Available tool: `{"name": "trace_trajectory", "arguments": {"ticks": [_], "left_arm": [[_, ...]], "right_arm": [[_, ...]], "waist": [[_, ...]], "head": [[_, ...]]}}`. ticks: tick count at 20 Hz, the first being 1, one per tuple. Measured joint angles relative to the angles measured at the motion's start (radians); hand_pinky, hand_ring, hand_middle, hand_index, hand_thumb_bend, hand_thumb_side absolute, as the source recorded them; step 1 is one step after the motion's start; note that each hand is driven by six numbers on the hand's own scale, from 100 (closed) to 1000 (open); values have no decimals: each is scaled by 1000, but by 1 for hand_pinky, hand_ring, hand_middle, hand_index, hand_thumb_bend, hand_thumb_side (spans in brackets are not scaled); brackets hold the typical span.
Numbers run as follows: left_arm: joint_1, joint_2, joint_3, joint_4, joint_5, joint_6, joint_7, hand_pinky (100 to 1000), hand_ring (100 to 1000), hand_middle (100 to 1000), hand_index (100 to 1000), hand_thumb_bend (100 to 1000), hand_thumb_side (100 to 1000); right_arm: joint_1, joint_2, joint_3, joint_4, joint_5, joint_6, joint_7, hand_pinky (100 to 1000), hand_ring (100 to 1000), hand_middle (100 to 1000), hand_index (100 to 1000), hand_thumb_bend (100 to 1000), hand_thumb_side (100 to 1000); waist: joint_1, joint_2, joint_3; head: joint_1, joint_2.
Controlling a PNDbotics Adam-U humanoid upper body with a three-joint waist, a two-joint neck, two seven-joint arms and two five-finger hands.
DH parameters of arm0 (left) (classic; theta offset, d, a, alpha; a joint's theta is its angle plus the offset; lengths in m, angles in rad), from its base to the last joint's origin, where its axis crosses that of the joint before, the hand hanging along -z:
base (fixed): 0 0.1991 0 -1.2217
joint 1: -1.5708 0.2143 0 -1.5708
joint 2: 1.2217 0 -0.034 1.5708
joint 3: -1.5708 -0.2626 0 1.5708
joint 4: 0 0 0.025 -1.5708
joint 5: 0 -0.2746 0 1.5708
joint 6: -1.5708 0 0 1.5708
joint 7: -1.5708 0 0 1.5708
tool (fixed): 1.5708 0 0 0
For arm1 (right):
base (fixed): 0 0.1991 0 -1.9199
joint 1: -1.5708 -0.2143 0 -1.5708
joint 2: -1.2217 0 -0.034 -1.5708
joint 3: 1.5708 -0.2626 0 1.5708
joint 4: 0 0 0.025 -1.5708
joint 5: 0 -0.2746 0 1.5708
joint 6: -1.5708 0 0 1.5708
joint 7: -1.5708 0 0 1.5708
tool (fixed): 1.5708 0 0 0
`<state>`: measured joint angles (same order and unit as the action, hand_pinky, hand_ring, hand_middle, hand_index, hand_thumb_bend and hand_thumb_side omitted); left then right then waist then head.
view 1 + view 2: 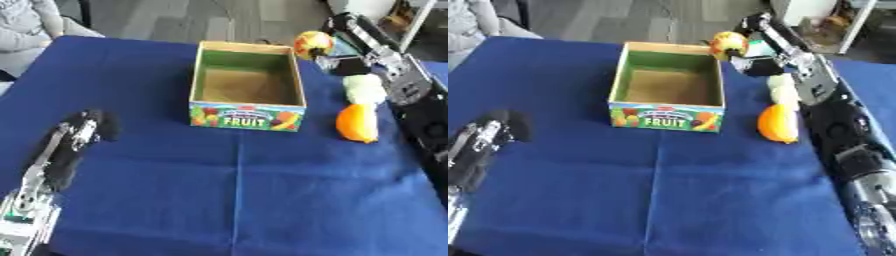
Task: Pick up objects on the table and place them in the box.
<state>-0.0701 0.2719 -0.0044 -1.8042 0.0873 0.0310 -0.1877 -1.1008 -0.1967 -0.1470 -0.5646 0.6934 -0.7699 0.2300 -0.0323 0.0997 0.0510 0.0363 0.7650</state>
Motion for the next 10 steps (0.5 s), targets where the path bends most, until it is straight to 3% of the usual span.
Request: {"name": "trace_trajectory", "arguments": {"ticks": [6, 10], "left_arm": [[-5, -1, -8, 0, 3, 0, -10, 668, 654, 609, 687, 100, 718], [-7, -7, -11, 0, 8, -1, -12, 669, 655, 610, 688, 100, 719]], "right_arm": [[18, 47, 0, -12, 30, 10, 25, 779, 535, 499, 519, 100, 127], [28, 70, 3, -14, 54, 2, 37, 780, 543, 512, 630, 100, 100]], "waist": [[6, 3, 15], [8, 5, 19]], "head": [[-30, 0], [-40, 0]]}}
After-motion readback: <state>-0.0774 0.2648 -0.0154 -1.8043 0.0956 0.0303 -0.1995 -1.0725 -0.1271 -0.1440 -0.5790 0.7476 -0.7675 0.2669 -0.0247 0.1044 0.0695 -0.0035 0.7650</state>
